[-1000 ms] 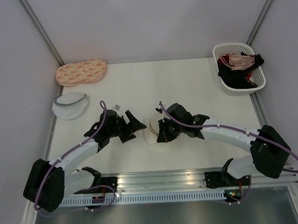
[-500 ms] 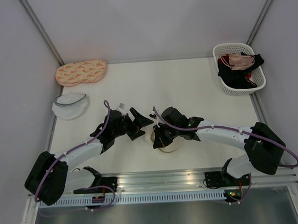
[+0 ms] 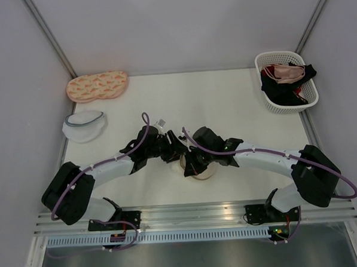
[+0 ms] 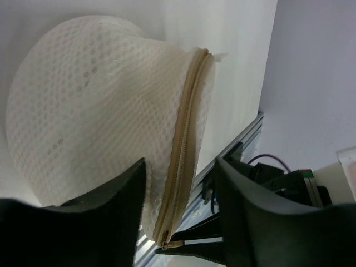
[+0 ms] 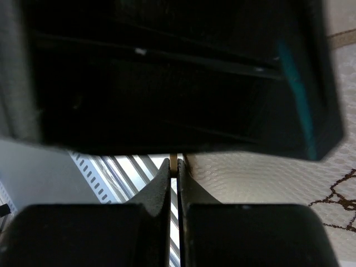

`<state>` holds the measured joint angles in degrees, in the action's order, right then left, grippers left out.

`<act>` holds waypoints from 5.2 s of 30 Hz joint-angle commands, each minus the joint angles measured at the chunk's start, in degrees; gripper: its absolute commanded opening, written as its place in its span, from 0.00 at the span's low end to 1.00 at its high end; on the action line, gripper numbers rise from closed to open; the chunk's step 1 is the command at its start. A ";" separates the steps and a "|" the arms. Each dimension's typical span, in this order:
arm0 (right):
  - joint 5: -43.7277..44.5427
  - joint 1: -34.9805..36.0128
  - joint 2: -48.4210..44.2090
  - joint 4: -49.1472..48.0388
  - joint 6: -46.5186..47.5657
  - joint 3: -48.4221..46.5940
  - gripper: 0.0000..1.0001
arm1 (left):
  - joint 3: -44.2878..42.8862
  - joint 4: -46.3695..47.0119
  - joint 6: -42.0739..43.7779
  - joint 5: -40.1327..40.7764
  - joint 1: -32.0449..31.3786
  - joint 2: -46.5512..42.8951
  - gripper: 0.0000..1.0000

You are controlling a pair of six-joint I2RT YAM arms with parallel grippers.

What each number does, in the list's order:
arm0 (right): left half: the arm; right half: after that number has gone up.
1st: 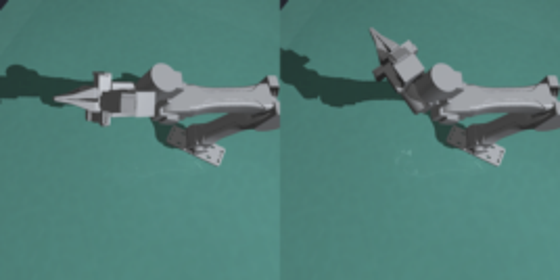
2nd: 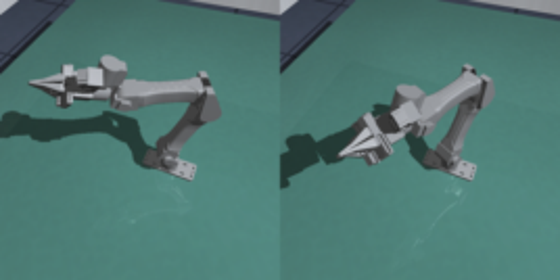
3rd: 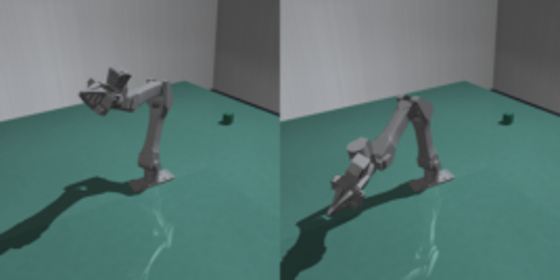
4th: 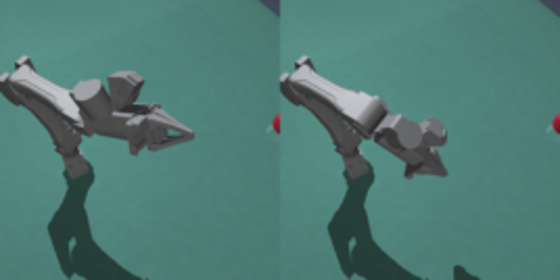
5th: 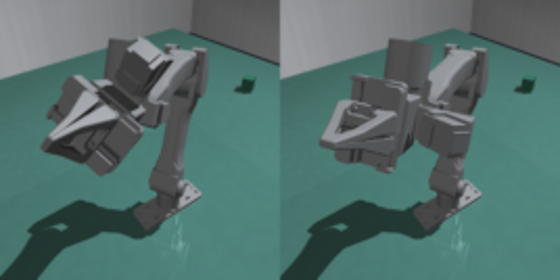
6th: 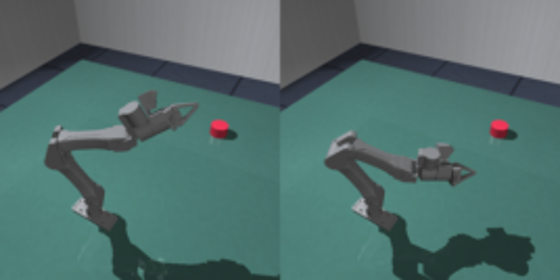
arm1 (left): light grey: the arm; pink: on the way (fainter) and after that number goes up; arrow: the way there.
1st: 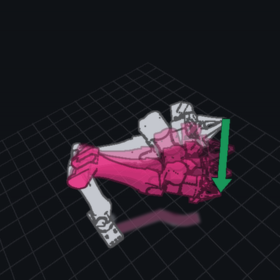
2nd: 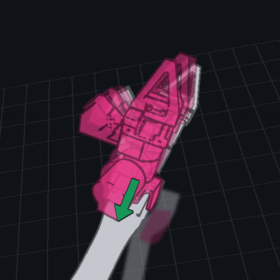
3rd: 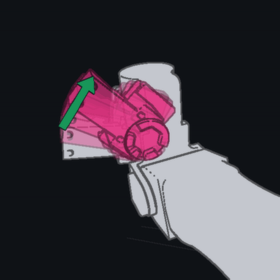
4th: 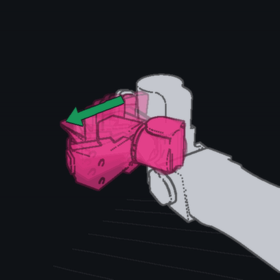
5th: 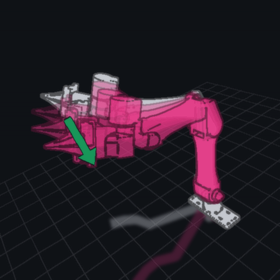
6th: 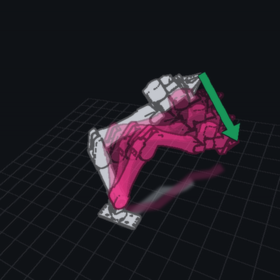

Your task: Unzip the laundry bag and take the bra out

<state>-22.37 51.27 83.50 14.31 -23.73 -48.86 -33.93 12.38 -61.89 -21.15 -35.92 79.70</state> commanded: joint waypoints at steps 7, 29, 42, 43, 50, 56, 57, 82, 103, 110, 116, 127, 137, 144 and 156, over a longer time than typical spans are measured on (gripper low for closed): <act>1.45 0.24 -0.10 1.08 0.96 -2.55 0.00 | -6.93 -4.38 11.61 -0.57 -1.78 0.81 0.02; 24.37 0.07 4.64 22.24 1.49 -2.20 0.00 | -13.69 -13.86 24.52 -0.81 9.20 8.88 0.02; 38.73 -2.84 7.91 22.61 -1.06 -9.15 0.00 | -22.15 -18.62 32.54 -3.13 9.38 14.72 0.74; 37.85 -2.84 6.68 22.00 -0.89 -8.89 0.01 | -21.36 -18.62 30.44 -1.28 9.38 12.95 0.80; 26.53 -2.84 1.14 16.21 1.31 -6.60 0.00 | -10.31 -25.83 15.50 16.57 9.38 -10.15 0.87; 11.50 -2.84 -0.98 10.50 3.16 -5.19 0.00 | 0.68 -27.41 5.21 11.33 9.29 -29.57 0.99; 9.30 -2.84 -0.89 9.52 3.42 -5.02 0.00 | 1.93 -27.32 3.89 9.82 9.20 -30.56 0.99; -1.27 3.14 6.85 0.37 2.90 -6.24 0.01 | 7.65 -5.62 -4.38 5.15 4.02 -16.34 0.83; 26.01 3.58 8.07 18.37 -0.08 -5.54 0.00 | 6.86 -6.14 0.80 7.44 4.37 -11.15 0.02; 37.65 3.49 10.45 23.66 -2.90 -10.63 0.00 | 6.69 -5.36 2.82 5.42 4.37 -10.18 0.02; 42.66 3.32 10.98 24.98 -3.78 -11.17 0.00 | 6.51 -6.75 3.79 5.32 4.28 -11.23 0.77; 48.30 0.24 5.36 27.79 -4.22 -8.88 0.01 | 7.21 -25.54 2.92 20.17 4.37 -35.47 0.99; 47.34 -1.08 5.97 28.76 -4.13 -8.27 0.40 | 7.92 -28.65 5.19 18.78 4.37 -41.48 1.00; 52.77 -0.90 0.09 36.65 -9.05 -10.55 0.77 | 5.63 -25.92 7.66 19.21 4.37 -34.97 0.99; 33.10 0.50 -7.14 22.97 -4.31 -16.17 0.74 | 7.30 -21.79 6.87 17.98 4.37 -29.87 0.99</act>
<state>17.26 51.62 74.22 42.76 -29.67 -62.74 -25.98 -12.69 -56.66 -2.68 -31.59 49.19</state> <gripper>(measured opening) 0.748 0.993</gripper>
